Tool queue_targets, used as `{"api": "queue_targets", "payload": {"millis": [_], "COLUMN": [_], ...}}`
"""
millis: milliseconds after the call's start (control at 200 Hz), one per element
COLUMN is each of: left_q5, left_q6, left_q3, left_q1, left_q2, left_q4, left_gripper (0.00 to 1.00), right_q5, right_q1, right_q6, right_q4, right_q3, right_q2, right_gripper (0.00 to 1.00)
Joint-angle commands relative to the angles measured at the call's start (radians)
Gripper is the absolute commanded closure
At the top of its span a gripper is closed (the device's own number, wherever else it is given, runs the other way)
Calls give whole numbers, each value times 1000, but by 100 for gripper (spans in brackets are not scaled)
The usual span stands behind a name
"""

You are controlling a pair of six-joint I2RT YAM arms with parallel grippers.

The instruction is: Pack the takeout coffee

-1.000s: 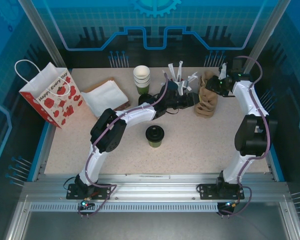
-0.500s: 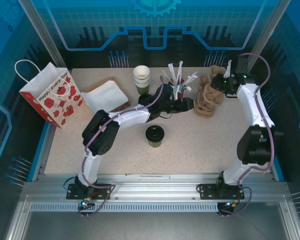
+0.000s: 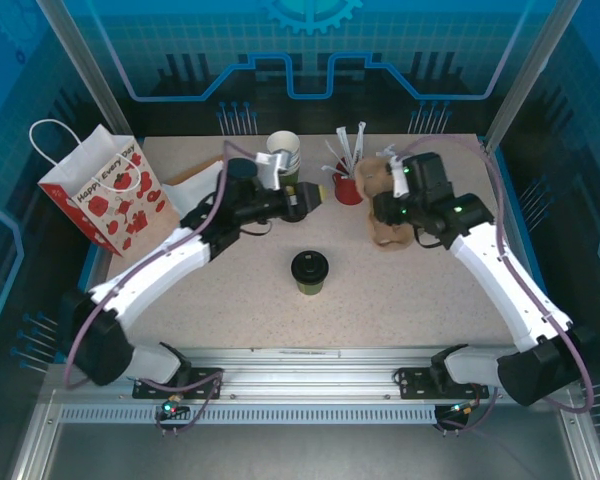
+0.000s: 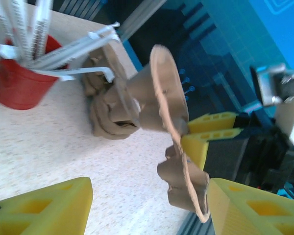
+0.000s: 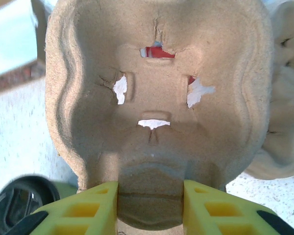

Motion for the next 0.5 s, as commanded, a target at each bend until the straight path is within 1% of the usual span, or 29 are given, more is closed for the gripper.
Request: {"api": "queue_targets", "payload": {"millis": [0, 115, 220, 335, 495], "left_q5": [-62, -99, -120, -135, -140], "left_q6": [61, 95, 112, 127, 129], "left_q3": [-72, -103, -128, -157, -207], "left_q1": [29, 53, 75, 99, 139], "left_q2": [-111, -196, -250, -284, -312], "left_q4": [-135, -215, -258, -298, -325], "left_gripper": [34, 33, 33, 32, 32], "right_q5": [59, 16, 11, 7, 26], "right_q1": [59, 77, 87, 92, 94], "right_q6": [-65, -84, -95, -95, -89], "right_q4": [-31, -2, 23, 52, 76], "right_q3": [-52, -86, -103, -121, -150], "right_q2": [29, 86, 151, 204, 239], "right_gripper": [64, 64, 63, 63, 63]}}
